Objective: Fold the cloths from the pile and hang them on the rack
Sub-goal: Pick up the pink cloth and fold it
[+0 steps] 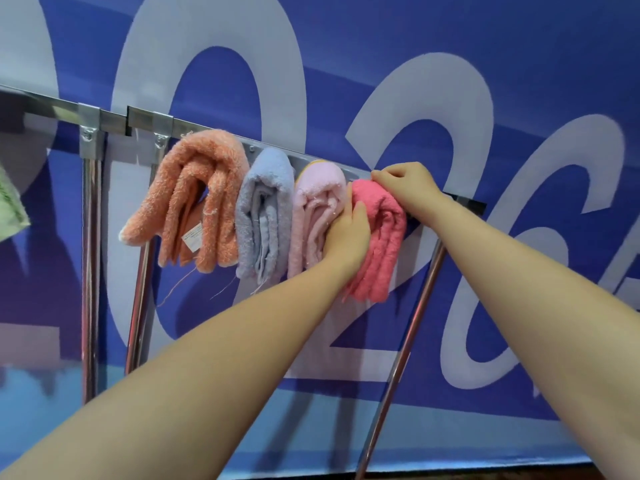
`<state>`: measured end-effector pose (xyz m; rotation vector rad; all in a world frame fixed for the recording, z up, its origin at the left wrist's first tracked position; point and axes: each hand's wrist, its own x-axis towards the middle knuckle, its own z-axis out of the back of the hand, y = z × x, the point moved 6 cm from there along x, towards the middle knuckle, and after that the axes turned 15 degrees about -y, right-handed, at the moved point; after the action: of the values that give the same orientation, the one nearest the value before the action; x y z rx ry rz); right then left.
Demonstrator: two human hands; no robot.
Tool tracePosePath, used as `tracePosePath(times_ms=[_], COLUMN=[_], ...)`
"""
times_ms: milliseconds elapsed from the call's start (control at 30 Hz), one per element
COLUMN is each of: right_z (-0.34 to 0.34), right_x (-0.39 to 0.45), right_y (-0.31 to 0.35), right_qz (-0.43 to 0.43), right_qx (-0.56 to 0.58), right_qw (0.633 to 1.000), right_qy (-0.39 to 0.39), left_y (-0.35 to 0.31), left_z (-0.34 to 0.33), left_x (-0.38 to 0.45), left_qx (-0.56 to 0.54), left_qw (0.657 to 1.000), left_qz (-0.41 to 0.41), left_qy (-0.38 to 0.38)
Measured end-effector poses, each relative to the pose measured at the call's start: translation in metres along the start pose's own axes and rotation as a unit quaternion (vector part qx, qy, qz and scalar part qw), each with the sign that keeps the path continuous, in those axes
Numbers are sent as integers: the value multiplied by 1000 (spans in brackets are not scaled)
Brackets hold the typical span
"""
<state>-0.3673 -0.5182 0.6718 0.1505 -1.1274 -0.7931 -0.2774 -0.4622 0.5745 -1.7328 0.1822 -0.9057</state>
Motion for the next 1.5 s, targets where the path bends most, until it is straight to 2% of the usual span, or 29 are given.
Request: tracePosePath(times_ms=[67, 233, 333, 433, 500, 600, 733, 933, 1167, 1267, 1367, 1500], right_z=[3, 2, 6, 15, 23, 27, 10, -62, -209, -272, -326, -380], right_x=[-10, -31, -41, -56, -70, -94, -133, -219, -365, -440, -510, -596], right_y=[-5, -15, -10, -3, 8, 38, 92, 141, 140, 131, 118, 81], right_qz=[-28, -99, -95, -105, -87, -54, -40, -83, -203, -236, -251, -333], right_qx=[27, 117, 104, 92, 75, 82, 144, 228, 208, 175, 142, 97], right_qw=[999, 988, 990, 990, 990, 987, 982, 970, 945, 921, 893, 844], right_qy=[10, 16, 9, -33, -77, -125, -117, -15, 153, 255, 345, 409], left_y=[7, 20, 19, -10, -19, -29, -30, -1, 110, 179, 258, 351], left_z=[-3, -3, 2, 32, 52, 86, 149, 275, 419, 465, 501, 532], left_x=[7, 9, 0, -30, -41, -51, -54, -61, -98, -118, -149, -195], left_qx=[3, -57, -76, -81, -58, -28, -85, -23, 101, 161, 208, 273], left_qw=[999, 992, 979, 968, 969, 980, 986, 998, 980, 958, 913, 866], left_qz=[-19, 84, 133, 161, 163, 119, 104, 62, 144, 218, 340, 416], left_qy=[26, 80, 136, 176, 176, 159, 101, -19, -91, -95, -91, -49])
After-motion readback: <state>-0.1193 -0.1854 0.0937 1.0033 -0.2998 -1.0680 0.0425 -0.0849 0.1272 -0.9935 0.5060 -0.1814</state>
